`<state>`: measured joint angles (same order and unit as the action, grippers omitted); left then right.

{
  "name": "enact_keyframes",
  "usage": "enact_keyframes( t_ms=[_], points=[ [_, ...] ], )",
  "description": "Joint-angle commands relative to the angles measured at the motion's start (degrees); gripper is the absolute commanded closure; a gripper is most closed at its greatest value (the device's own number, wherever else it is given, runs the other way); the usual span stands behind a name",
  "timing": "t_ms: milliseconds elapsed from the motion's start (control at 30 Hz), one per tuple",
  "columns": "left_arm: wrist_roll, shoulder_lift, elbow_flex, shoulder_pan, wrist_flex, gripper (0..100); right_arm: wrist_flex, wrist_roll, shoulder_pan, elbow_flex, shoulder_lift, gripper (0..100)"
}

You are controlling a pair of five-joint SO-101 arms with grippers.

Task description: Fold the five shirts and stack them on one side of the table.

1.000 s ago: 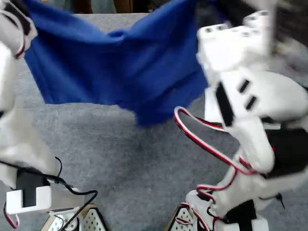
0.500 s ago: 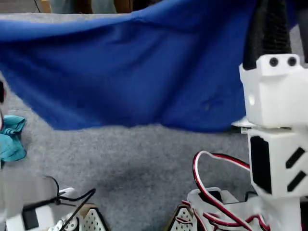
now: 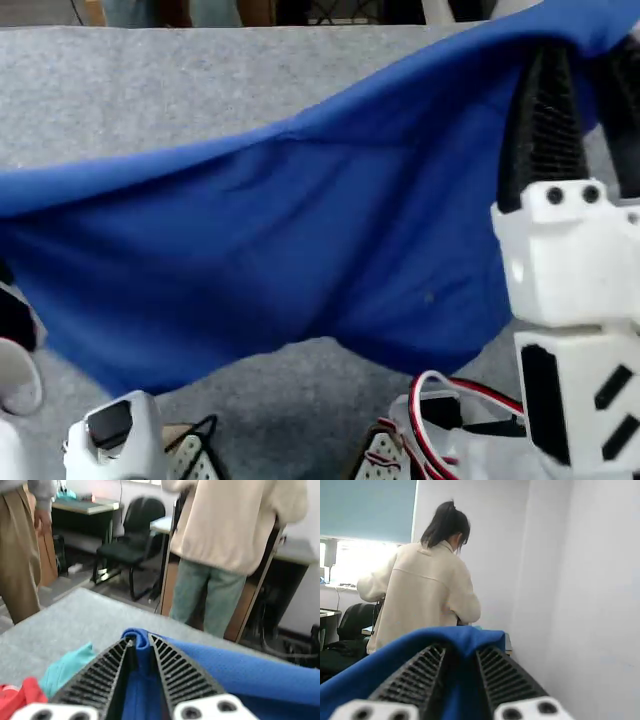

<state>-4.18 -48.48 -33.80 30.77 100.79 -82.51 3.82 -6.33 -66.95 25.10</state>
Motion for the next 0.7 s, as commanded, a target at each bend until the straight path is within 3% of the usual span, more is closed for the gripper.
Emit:
enact_keyframes(
  t_ms=[0,333,533,667],
  points=[
    [1.1,-7.0,11.0,0.6,-1.9,97,-0.4,-0.4,0.4,-0.7,0.0,98.5],
    [0.9,-15.2,24.8,0.6,-14.0,97,-0.3,-0.4,0.4,6.5,-0.5,98.5],
    [1.0,-15.8,39.0,0.8,-28.7,97,5.1,-0.4,0.4,20.0,0.0,98.5],
    [1.0,-15.8,39.3,3.4,-29.3,97,7.3,-0.4,0.4,20.1,0.0,98.5]
  ],
)
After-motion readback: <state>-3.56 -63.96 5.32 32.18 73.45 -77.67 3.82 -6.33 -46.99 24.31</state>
